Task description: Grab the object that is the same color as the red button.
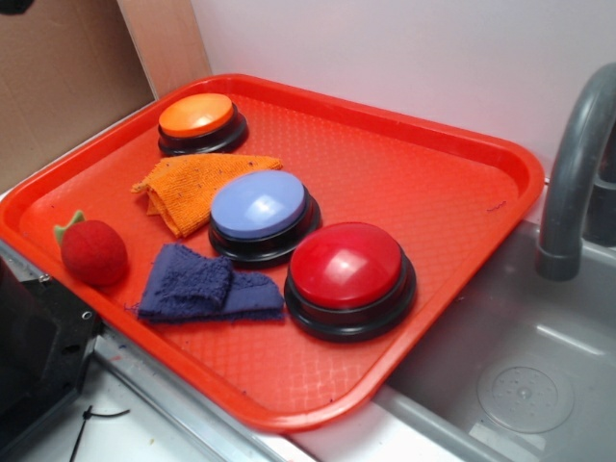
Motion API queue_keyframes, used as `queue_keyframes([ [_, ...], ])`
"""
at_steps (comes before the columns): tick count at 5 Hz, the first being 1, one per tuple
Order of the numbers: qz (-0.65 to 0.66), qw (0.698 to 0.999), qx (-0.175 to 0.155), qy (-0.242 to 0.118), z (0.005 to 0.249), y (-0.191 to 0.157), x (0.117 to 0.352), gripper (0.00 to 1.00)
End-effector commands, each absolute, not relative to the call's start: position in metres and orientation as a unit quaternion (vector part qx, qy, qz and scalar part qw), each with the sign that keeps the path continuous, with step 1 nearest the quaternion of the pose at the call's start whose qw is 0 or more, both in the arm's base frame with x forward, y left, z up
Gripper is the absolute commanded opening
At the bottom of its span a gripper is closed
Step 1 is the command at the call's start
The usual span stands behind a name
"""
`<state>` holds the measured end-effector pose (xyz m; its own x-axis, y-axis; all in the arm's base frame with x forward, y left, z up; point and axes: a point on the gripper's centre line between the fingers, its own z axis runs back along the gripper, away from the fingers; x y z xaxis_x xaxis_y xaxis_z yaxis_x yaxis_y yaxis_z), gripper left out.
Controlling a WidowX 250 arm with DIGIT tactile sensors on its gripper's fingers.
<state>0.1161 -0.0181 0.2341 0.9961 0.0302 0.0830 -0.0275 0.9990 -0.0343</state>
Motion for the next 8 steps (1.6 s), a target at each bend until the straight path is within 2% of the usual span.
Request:
queue_keyframes([
  [1,0.014,0.999,-0.017,-0.042,0.234,-0.018,0.116,1.00],
  [2,0.035,0.998,-0.009,-0.044,0.215,-0.008,0.115,1.00],
  [3,0.040,0.998,-0.016,-0.039,0.198,0.007,0.116,1.00],
  [4,0.057,0.997,0.014,-0.058,0.172,0.023,0.114,1.00],
  [5,0.040,0.998,-0.002,-0.049,0.147,0.042,0.114,1.00],
  [7,0.034,0.999,0.011,-0.037,0.117,0.057,0.115,1.00],
  [8,0.021,1.000,0.006,-0.020,0.093,0.057,0.119,1.00],
])
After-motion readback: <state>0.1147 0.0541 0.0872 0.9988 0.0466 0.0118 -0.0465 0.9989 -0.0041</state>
